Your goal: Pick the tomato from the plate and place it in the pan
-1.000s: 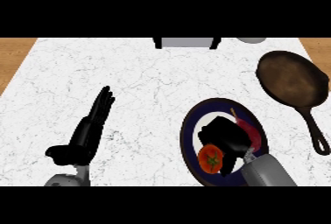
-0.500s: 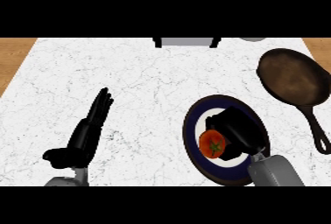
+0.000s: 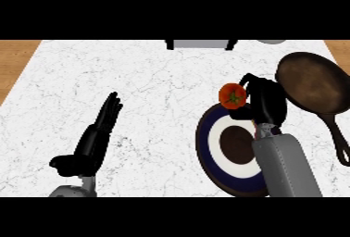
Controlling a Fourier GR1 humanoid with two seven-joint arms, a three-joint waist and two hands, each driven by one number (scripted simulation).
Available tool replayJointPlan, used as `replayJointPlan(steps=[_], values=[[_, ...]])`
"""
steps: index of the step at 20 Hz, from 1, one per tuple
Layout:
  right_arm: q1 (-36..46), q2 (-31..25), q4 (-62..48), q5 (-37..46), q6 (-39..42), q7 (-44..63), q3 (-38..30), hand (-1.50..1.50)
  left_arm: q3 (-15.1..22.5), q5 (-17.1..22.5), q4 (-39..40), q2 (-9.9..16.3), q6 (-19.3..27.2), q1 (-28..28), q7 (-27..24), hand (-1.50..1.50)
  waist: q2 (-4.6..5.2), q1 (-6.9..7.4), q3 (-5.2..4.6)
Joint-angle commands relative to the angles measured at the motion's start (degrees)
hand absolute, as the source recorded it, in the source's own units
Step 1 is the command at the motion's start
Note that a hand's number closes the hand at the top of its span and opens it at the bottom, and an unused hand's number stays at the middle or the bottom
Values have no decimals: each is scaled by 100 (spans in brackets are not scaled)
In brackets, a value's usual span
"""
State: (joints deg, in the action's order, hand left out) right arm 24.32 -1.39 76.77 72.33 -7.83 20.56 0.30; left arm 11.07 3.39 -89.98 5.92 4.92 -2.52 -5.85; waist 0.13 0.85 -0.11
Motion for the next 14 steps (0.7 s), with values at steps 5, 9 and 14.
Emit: replayJointPlan(steps=[5, 9, 14], values=[[1661, 136, -624, -54, -754, 2014, -563, 150, -76, -12, 424, -151, -22, -310, -216, 0, 30, 19, 9], [1265, 59, -622, -271, -1243, 1763, -920, 150, -24, -75, 239, -205, 50, -146, 6, 0, -6, -67, 12], [1487, -662, -1449, -920, -1894, 1118, -1667, 150, -94, -42, -45, -7, -116, 37, 92, 0, 0, -38, 14]])
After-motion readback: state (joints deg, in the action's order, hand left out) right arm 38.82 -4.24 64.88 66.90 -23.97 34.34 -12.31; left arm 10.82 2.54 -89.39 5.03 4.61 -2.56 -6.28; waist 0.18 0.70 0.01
